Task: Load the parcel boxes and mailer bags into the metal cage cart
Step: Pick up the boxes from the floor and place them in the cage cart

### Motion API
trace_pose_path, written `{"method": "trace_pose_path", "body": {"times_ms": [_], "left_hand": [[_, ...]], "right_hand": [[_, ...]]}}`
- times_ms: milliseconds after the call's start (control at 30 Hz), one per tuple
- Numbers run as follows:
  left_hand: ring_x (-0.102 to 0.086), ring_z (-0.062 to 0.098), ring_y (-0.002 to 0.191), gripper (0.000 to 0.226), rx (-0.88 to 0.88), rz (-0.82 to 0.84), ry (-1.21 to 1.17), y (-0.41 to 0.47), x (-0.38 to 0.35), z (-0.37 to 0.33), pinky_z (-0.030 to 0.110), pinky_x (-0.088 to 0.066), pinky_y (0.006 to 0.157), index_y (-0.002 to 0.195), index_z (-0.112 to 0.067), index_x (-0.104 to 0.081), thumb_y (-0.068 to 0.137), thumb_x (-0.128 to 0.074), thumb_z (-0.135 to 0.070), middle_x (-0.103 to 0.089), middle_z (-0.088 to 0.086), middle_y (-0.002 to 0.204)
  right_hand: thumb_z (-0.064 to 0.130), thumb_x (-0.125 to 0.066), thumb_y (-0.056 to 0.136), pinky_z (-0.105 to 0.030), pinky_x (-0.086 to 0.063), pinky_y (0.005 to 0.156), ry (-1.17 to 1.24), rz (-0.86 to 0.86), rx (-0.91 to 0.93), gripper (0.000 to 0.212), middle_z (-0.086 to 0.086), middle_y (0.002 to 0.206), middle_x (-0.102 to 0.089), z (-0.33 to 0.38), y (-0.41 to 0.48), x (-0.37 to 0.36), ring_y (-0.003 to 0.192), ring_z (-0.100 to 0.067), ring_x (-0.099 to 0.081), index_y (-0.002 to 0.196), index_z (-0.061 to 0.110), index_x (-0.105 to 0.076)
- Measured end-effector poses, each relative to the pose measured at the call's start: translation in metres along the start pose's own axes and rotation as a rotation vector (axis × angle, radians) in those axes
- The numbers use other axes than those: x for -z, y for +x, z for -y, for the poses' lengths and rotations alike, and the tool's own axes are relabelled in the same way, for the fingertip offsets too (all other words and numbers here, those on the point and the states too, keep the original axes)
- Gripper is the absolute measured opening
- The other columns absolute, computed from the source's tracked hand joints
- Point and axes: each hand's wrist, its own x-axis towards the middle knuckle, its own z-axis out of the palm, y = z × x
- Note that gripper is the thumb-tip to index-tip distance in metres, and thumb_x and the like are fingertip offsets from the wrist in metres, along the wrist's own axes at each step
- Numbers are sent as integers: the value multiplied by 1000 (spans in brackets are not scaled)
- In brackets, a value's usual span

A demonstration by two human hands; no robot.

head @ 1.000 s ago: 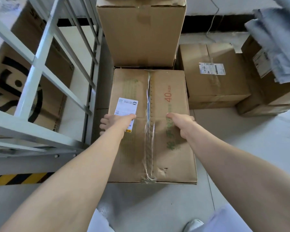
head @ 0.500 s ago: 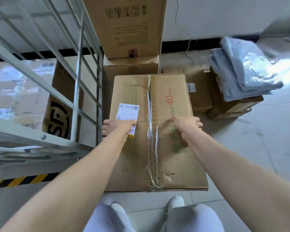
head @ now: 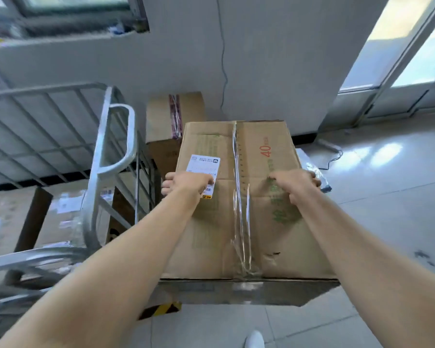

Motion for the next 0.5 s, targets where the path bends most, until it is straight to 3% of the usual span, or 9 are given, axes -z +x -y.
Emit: {"method": "trace_pose_path", "body": {"times_ms": [100,333,433,500], "left_hand": [[-38,29,122,104,-85,-38,-94,-23,42,-42,39,-40,103,132,4,-26,58,-85,-41,-37,17,132],[-43,26,119,110,-348,-191,-313,-65,165,-107,37,-43,101,132,3,-26,51,-85,-42,-42,15,126],[-40,22,114,86,-437,-277,-369,-75,226,-103,30,-45,95,118,-2,-41,54,-85,-39,-40,10,113],[-48,19,107,60,-473,-270,-421,-77,271,-91,26,-48,85,91,-9,-52,48,-85,-34,-50,8,103]], "right_hand": [[48,-68,74,-41,-37,104,58,-83,135,86,-18,130,-41,34,-31,54,121,-35,-40,132,-5,-33],[52,-63,77,-41,-38,105,217,-196,424,88,-16,131,-39,107,-118,124,122,-32,-41,137,-3,-30],[51,-61,79,-42,-36,107,272,-186,551,84,-13,132,-38,138,-164,122,124,-31,-39,138,-1,-31],[51,-60,82,-42,-34,108,300,-163,626,84,-12,135,-37,160,-197,110,127,-32,-37,140,-2,-30]]}}
